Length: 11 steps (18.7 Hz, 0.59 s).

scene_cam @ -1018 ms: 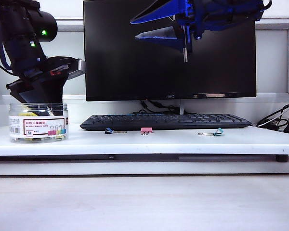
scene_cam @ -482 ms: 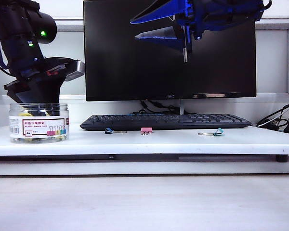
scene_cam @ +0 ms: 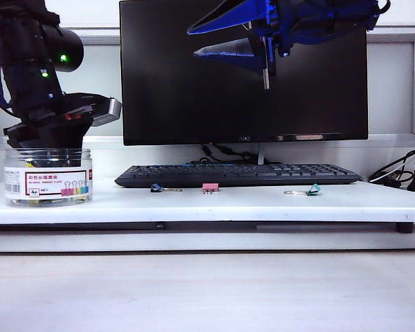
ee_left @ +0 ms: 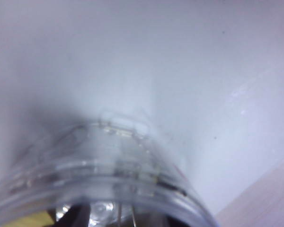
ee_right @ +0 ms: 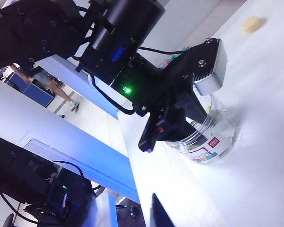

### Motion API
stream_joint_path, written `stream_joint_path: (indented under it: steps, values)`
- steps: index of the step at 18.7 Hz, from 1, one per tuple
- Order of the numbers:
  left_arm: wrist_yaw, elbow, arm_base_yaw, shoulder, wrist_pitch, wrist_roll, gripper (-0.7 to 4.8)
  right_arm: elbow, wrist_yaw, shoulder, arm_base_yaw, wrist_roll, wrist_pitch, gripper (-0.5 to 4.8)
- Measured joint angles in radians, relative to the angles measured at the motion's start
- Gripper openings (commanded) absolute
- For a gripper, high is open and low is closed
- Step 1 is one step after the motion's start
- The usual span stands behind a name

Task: Take the clips out of the round transparent plastic box and place them on the table.

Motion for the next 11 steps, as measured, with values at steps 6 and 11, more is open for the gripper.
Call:
stream_joint_path:
  steps: [6, 11]
  values:
    - [-0.052, 0.002, 0.000, 0.012, 0.008, 0.003, 0.99, 0.000, 0.002, 0.000, 0.000, -0.019, 0.000, 1.49]
    - [-0.070, 0.000, 0.000, 0.018, 0.032, 0.007, 0.81, 0.000, 0.004, 0.000, 0.000, -0.025, 0.000, 1.49]
